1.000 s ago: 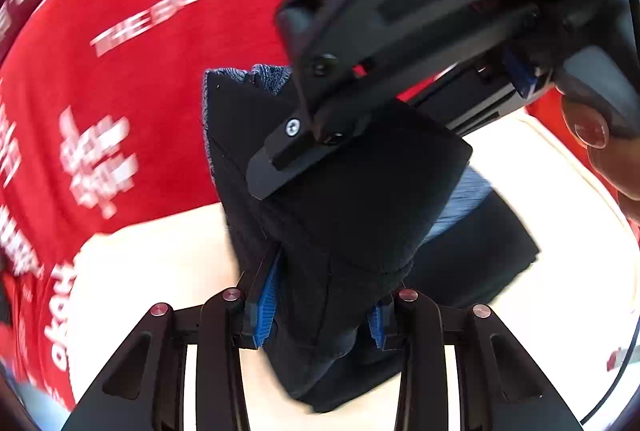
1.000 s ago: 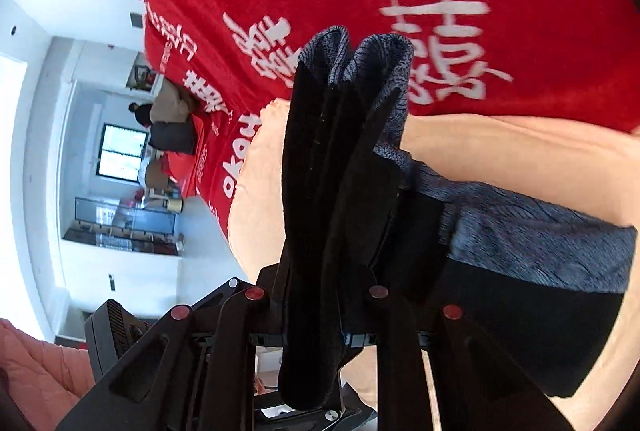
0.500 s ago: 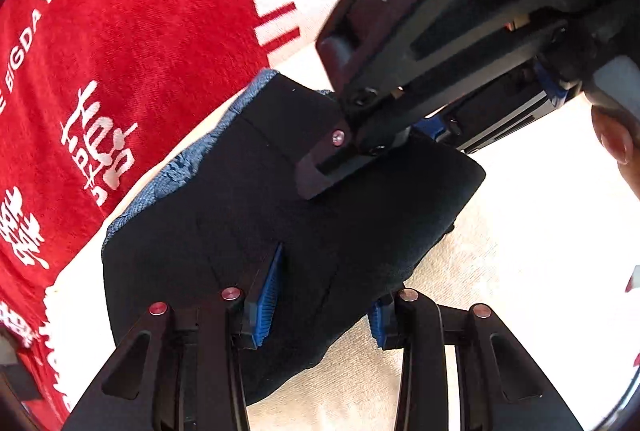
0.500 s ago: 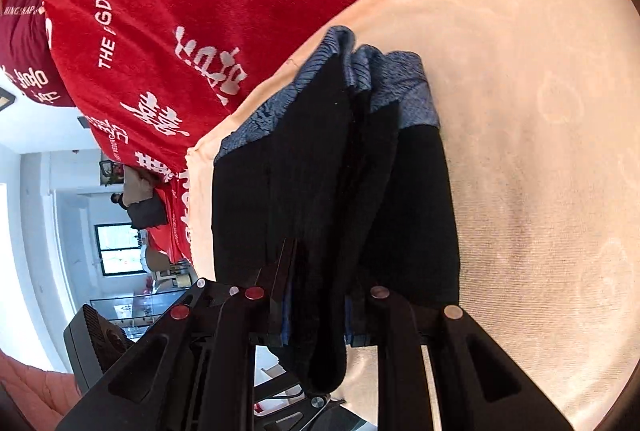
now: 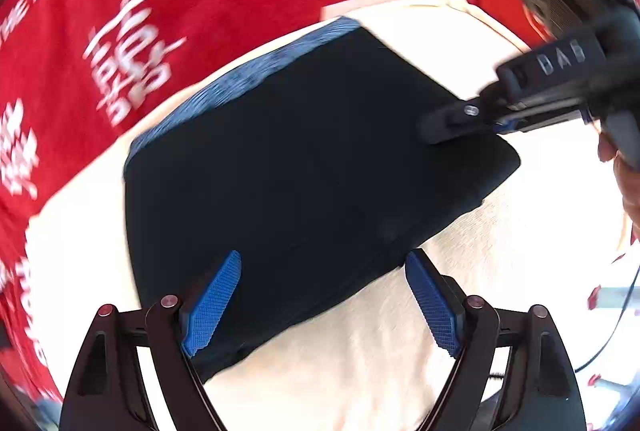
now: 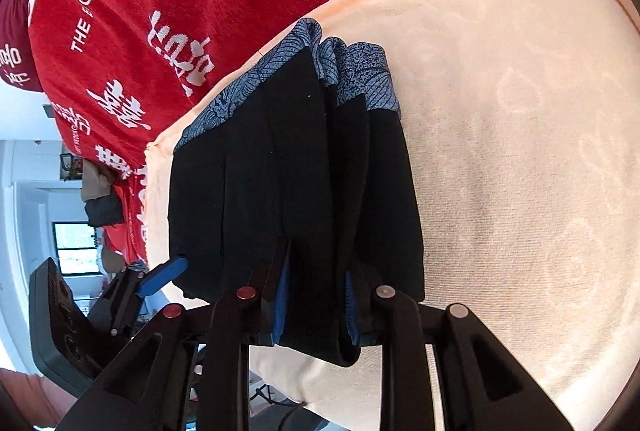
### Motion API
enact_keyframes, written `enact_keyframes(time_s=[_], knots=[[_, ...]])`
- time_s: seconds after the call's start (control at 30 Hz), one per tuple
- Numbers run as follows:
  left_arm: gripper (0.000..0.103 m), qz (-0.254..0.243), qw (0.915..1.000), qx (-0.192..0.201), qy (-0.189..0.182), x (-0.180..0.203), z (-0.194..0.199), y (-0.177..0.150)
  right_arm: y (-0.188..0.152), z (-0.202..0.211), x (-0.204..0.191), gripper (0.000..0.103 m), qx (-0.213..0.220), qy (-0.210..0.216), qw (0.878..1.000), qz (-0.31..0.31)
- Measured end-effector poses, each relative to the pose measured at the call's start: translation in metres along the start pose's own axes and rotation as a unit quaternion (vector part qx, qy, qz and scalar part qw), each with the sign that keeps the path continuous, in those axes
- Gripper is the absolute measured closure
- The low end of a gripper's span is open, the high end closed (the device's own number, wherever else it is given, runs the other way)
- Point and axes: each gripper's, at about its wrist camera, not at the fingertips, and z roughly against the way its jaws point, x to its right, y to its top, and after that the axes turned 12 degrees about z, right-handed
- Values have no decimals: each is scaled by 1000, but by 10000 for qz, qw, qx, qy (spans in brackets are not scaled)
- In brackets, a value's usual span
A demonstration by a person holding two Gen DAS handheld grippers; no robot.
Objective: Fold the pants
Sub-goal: 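Release the folded trousers and open both grippers above the stack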
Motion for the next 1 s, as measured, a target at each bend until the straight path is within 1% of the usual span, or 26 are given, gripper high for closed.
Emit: enact_keyframes(time_s=[0.03,0.07,0.1,0.13,0.17,0.2,0.23,0.3,0.4,0.5,0.77,0.9,1.0], knots=[[18,115,9999,-22,22,-8,1,0,-1,1,-3,74,13,-175,9998,58],[18,250,9997,-59,53,-17,3,0,-3,2,-9,71,20,-470,9988,166],[18,341,9993,-104,63,-26,1,-1,-4,3,-13,65,13,-711,9971,272],[18,512,9985,-173,46,-37,1,-1,-6,3,-18,57,-15,-1055,9935,427],[18,708,9971,-263,1,-49,-1,0,-7,4,-22,51,-50,-1345,9895,529],[18,891,9954,-353,-35,-60,-5,0,-9,4,-23,42,-80,-1574,9858,584],[18,1082,9931,-453,-60,-70,-7,0,-10,5,-23,41,-98,-1647,9847,559],[18,1353,9889,-608,-7,-88,-12,0,-12,8,-23,41,-113,-1661,9853,394],[18,1579,9848,-720,67,-106,-15,-3,-16,11,-24,38,-121,-1848,9825,180],[18,1728,9818,-794,38,-118,-15,-6,-24,15,-29,36,-98,-2042,9789,-27],[18,1657,9828,-818,-10,-136,-11,-10,-47,23,-52,33,-44,-2436,9690,-401],[18,1585,9842,-791,-61,-147,-7,-11,-56,24,-65,33,87,-2455,9677,-560],[18,1561,9842,-834,-94,-156,-6,-13,-61,22,-79,29,185,-2436,9680,-567]])
